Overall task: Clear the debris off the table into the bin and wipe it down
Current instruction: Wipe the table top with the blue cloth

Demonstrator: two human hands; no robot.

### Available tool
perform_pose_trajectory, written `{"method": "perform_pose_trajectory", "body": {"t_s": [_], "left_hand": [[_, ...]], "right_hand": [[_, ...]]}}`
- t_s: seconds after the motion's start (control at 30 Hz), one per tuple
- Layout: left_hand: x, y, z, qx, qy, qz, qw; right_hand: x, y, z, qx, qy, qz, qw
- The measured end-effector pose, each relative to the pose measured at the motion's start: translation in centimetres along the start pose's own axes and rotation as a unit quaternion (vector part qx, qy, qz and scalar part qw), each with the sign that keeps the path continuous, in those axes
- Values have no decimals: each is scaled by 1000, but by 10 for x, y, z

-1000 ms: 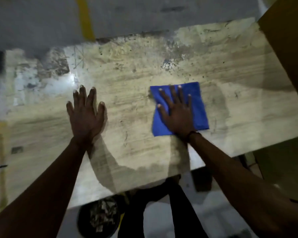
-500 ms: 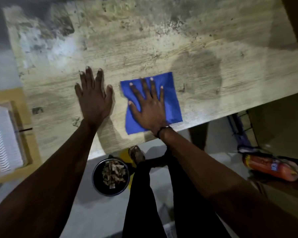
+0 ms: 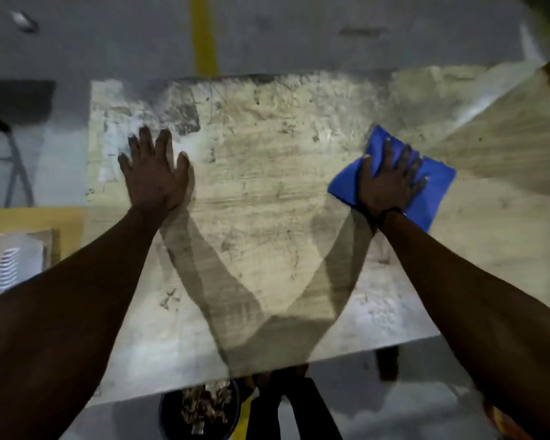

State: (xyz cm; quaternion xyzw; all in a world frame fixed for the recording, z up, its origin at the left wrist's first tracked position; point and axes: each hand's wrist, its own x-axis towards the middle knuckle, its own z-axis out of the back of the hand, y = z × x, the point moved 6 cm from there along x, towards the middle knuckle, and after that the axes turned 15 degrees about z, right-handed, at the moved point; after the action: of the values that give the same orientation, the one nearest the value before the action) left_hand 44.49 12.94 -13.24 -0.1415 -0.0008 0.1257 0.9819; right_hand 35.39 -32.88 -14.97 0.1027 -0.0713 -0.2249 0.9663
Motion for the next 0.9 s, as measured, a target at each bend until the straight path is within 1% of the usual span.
{"method": "perform_pose_trajectory", "body": {"t_s": [0.07,0.1,0.17,0.23,0.3,0.37,0.4,0.47,0.53,0.63,0.7,0.8,0.83,0.9], "left_hand": [[3,2,2,-2,-17,12,1000],[1,1,2,-2,-27,11,1000],[-4,0,2,-4,-40,8,999],[-2,0,3,-21,-38,17,999],[0,1,5,-42,-33,28,998],[-1,0,8,-54,-40,28,997],[-1,0,10,-57,-43,26,997],[-3,-1,12,-62,-47,22,997],[-3,-2,14,-66,-53,25,996],[-2,-4,16,-58,-64,29,996],[-2,-6,17,-53,-65,34,996],[-2,-5,15,-55,-62,46,996],[-2,-4,14,-55,-63,48,995],[-1,-3,12,-55,-60,52,995]], "right_hand": [[7,28,-8,2,-13,-6,1000],[9,50,-11,-7,-28,19,999],[9,103,-21,-20,-54,121,991],[5,162,-34,-7,-50,236,970],[-4,210,-43,19,-34,333,942],[-4,232,-49,37,5,399,916],[3,230,-50,44,12,405,913],[28,209,-48,33,-18,361,932],[64,172,-45,2,-48,280,959],[113,115,-36,-15,-22,174,984],[131,95,-32,0,-8,110,994],[139,110,-33,8,-19,53,998],[139,122,-36,13,-16,52,998],[142,152,-41,18,-3,82,996]]}}
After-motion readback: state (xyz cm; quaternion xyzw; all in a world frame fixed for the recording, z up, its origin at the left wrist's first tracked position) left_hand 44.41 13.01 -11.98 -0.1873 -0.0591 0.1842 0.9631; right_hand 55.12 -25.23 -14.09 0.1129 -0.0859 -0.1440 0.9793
